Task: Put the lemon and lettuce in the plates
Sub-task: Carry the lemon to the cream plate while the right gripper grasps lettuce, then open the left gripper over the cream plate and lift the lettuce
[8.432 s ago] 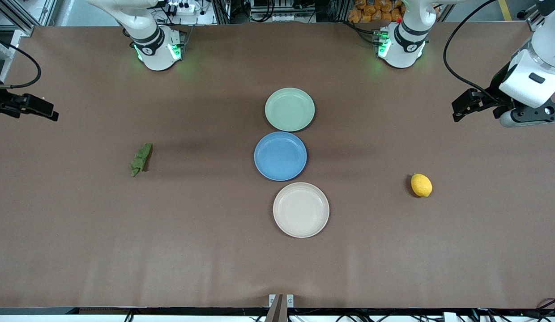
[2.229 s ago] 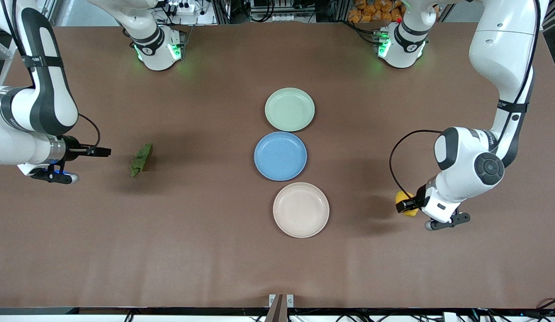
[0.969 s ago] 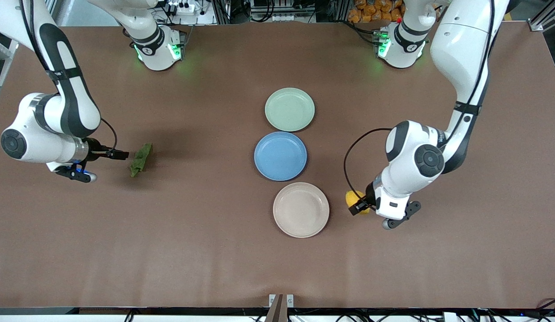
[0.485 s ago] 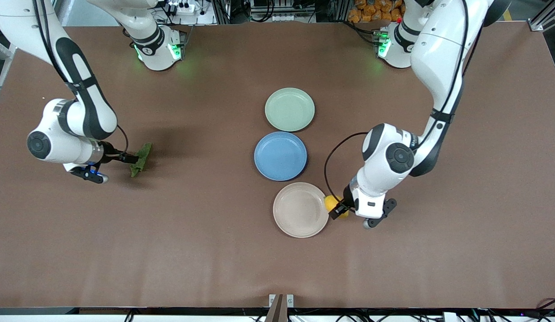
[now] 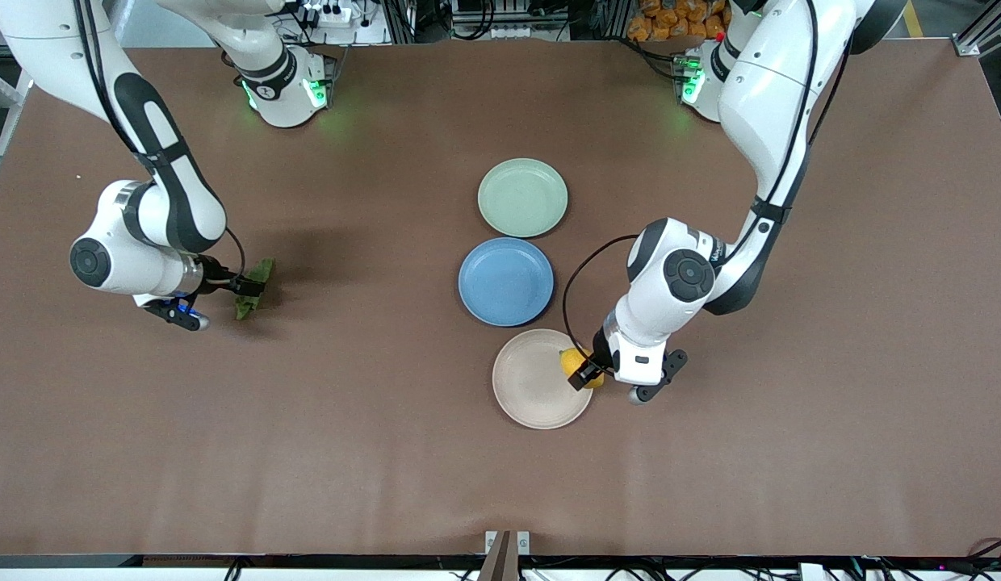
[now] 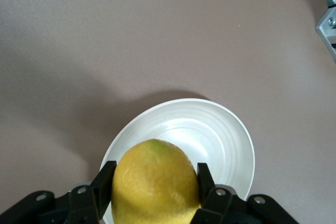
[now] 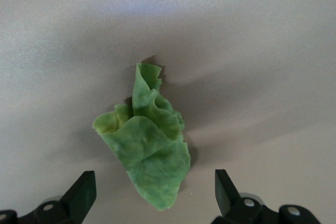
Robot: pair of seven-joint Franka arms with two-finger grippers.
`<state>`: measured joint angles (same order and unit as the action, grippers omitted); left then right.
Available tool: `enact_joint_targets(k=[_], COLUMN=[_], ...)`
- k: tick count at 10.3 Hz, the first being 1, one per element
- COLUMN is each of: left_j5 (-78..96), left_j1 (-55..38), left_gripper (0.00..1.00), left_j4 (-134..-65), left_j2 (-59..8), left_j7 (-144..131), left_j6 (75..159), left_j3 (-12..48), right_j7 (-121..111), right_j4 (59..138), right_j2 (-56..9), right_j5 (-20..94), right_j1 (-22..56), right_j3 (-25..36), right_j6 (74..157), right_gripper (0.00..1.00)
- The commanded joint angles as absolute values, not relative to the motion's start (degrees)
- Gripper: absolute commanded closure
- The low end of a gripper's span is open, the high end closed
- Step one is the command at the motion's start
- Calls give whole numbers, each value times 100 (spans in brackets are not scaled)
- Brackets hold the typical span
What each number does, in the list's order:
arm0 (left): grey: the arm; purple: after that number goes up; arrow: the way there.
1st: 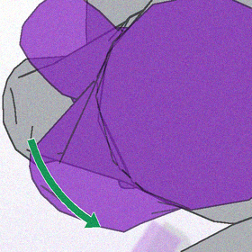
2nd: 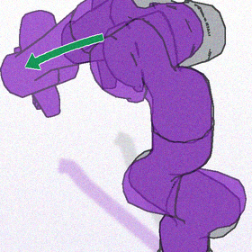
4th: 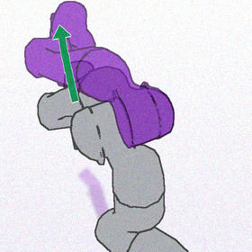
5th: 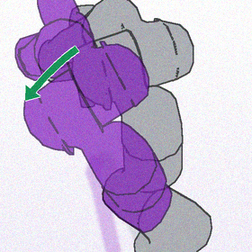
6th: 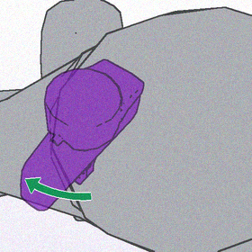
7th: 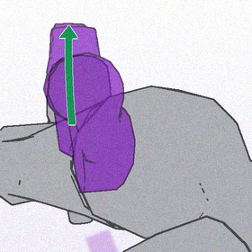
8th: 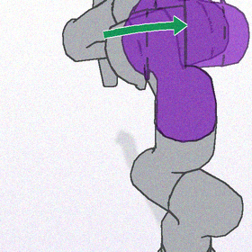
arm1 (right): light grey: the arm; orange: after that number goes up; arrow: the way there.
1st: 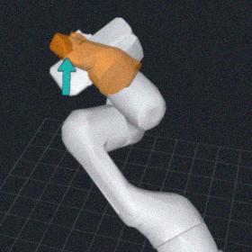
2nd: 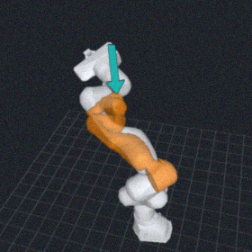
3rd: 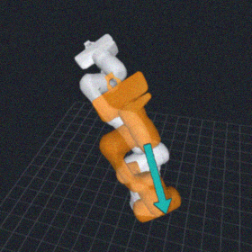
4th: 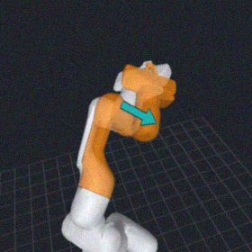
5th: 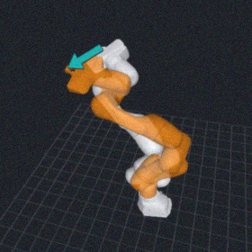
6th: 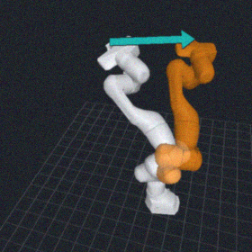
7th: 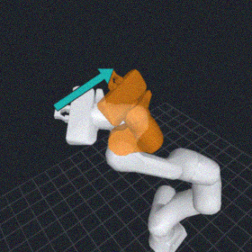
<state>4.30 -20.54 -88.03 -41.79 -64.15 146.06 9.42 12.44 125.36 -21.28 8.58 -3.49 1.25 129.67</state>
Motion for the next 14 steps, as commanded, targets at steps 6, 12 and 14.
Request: enact_joint_targets(k=[6,12,14], left_j5=[309,-711,-747], left_j1=[-2540,-2452,-2391], left_gripper=[0,0,0], left_j4=[-8675,-8728,-8736], left_j2=[-4465,-4386,-4316], left_j7=[-6829,-6689,-6567], left_j6=[15170,15117,15091], left_j3=[721,580,493], right_j7=[1310,1345,1336], right_j4=[12841,12806,12788], right_j2=[-2373,-2391,-2391], right_j5=[1002,1011,1011], right_j1=[-264,-264,-264], right_j3=[123,123,123], right_j6=[13755,13667,13632], right_gripper=[24,100,100])
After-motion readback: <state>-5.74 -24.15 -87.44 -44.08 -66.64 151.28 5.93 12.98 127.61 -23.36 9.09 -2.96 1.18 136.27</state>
